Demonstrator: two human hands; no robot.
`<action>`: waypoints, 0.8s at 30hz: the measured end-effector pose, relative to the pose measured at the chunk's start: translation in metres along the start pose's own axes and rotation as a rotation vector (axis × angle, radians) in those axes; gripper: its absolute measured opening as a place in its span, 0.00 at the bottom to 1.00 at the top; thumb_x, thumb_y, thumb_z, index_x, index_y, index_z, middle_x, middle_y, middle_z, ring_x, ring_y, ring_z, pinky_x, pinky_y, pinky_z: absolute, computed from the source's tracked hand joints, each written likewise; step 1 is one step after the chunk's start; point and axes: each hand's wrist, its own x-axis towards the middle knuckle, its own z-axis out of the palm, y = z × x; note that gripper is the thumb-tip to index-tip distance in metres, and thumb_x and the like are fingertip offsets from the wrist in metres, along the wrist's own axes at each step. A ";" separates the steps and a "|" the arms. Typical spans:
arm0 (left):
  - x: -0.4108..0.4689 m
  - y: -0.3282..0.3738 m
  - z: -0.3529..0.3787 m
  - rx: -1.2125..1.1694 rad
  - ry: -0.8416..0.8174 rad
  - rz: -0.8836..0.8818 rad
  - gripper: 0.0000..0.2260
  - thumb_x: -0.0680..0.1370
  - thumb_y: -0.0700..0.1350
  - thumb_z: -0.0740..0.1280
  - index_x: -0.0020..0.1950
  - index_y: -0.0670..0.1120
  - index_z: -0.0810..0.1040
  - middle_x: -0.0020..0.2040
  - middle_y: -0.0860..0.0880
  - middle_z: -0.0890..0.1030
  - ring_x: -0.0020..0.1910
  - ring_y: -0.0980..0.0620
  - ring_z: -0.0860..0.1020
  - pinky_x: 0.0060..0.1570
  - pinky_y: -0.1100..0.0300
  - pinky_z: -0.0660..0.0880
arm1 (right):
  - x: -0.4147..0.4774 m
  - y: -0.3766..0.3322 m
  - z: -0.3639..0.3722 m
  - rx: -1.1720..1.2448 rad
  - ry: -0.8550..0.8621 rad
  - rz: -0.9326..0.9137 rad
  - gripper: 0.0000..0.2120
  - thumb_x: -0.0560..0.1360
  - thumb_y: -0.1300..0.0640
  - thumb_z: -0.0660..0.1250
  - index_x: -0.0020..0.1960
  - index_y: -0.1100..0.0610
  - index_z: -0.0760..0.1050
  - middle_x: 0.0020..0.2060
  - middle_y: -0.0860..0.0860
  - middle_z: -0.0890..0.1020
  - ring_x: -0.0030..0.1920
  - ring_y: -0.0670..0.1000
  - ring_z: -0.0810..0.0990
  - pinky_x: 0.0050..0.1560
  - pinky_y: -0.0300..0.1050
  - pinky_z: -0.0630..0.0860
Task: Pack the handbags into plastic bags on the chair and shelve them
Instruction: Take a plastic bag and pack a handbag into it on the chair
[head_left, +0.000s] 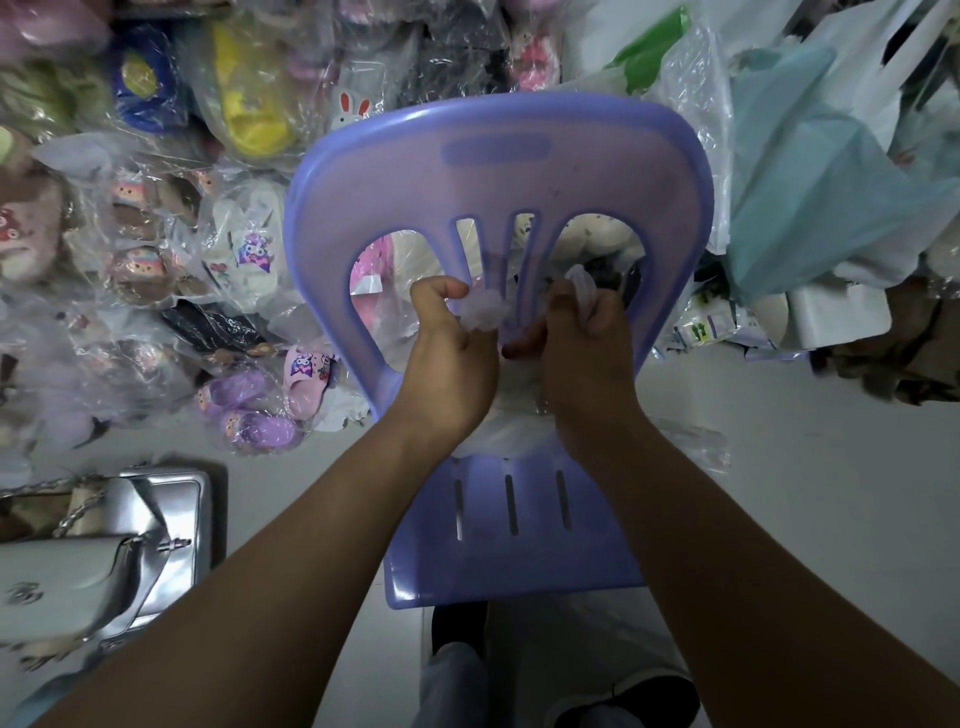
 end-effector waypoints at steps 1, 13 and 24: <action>0.001 0.000 0.001 -0.014 0.009 -0.015 0.08 0.83 0.36 0.59 0.54 0.46 0.60 0.35 0.51 0.68 0.28 0.62 0.65 0.36 0.57 0.65 | 0.002 0.001 0.002 0.020 0.006 0.036 0.09 0.84 0.54 0.59 0.51 0.59 0.66 0.32 0.56 0.76 0.25 0.45 0.75 0.28 0.36 0.71; -0.004 -0.002 0.005 0.240 -0.007 0.081 0.12 0.80 0.37 0.59 0.41 0.52 0.71 0.37 0.54 0.71 0.37 0.59 0.70 0.39 0.70 0.68 | 0.001 0.000 -0.005 -0.239 -0.504 -0.007 0.22 0.71 0.41 0.71 0.56 0.56 0.80 0.49 0.47 0.85 0.48 0.42 0.83 0.50 0.39 0.76; -0.022 -0.017 -0.008 0.006 -0.140 0.235 0.21 0.75 0.28 0.68 0.56 0.46 0.61 0.45 0.35 0.78 0.39 0.40 0.78 0.37 0.58 0.74 | 0.009 -0.006 0.001 -0.273 -0.244 0.143 0.23 0.85 0.47 0.54 0.42 0.54 0.81 0.43 0.54 0.85 0.44 0.50 0.83 0.47 0.41 0.77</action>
